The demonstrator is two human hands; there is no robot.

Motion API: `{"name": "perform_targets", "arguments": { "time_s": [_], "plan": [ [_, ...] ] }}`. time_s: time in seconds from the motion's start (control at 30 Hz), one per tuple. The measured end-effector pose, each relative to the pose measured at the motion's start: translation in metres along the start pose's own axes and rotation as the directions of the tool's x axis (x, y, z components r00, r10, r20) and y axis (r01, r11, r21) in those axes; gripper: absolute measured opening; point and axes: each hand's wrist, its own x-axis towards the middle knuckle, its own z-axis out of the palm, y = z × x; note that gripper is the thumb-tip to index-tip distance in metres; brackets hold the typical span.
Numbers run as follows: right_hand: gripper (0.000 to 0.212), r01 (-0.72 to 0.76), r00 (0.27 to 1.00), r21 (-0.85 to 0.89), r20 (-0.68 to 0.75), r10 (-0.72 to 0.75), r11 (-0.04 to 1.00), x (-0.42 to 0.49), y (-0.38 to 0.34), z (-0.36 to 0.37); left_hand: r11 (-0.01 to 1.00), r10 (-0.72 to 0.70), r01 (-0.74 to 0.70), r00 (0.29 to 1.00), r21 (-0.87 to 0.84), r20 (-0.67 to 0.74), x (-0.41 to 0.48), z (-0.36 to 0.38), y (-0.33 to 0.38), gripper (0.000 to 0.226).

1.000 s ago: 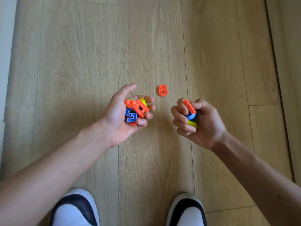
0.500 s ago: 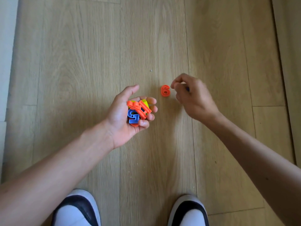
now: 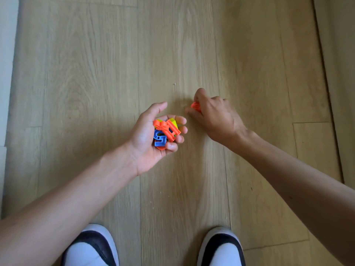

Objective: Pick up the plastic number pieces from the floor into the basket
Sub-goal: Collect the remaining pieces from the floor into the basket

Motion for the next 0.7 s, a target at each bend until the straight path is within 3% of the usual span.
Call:
{"name": "perform_targets", "arguments": {
  "time_s": [0.13, 0.3, 0.4, 0.47, 0.57, 0.6, 0.7],
  "plan": [
    [0.031, -0.138, 0.988, 0.394, -0.015, 0.157, 0.909, -0.042, 0.014, -0.029, 0.996, -0.024, 0.020, 0.999, 0.088, 0.045, 0.000, 0.026, -0.008, 0.044],
    [0.028, -0.161, 0.963, 0.545, -0.095, 0.252, 0.823, -0.139, 0.043, -0.070, 0.955, -0.106, 0.068, 0.987, 0.289, 0.118, 0.004, 0.090, -0.035, 0.045],
    [0.038, -0.226, 0.906, 0.655, -0.130, 0.403, 0.721, -0.210, 0.064, -0.088, 0.894, -0.218, 0.109, 0.954, 0.435, 0.208, 0.008, 0.144, -0.067, 0.045],
    [0.045, -0.248, 0.821, 0.780, -0.145, 0.552, 0.574, -0.260, 0.075, -0.094, 0.826, -0.320, 0.133, 0.910, 0.547, 0.262, 0.007, 0.182, -0.098, 0.045],
    [0.050, -0.162, 0.625, 0.945, -0.125, 0.771, 0.284, -0.331, 0.079, -0.094, 0.717, -0.472, 0.158, 0.826, 0.679, 0.307, -0.002, 0.230, -0.150, 0.047],
    [0.049, -0.134, 0.531, 0.969, -0.107, 0.841, 0.208, -0.356, 0.077, -0.092, 0.676, -0.529, 0.169, 0.789, 0.718, 0.313, -0.007, 0.243, -0.170, 0.047],
    [0.046, -0.080, 0.212, 0.989, -0.103, 0.972, 0.122, -0.429, 0.063, -0.083, 0.544, -0.697, 0.212, 0.653, 0.812, 0.297, -0.028, 0.271, -0.230, 0.045]
  ]
}}
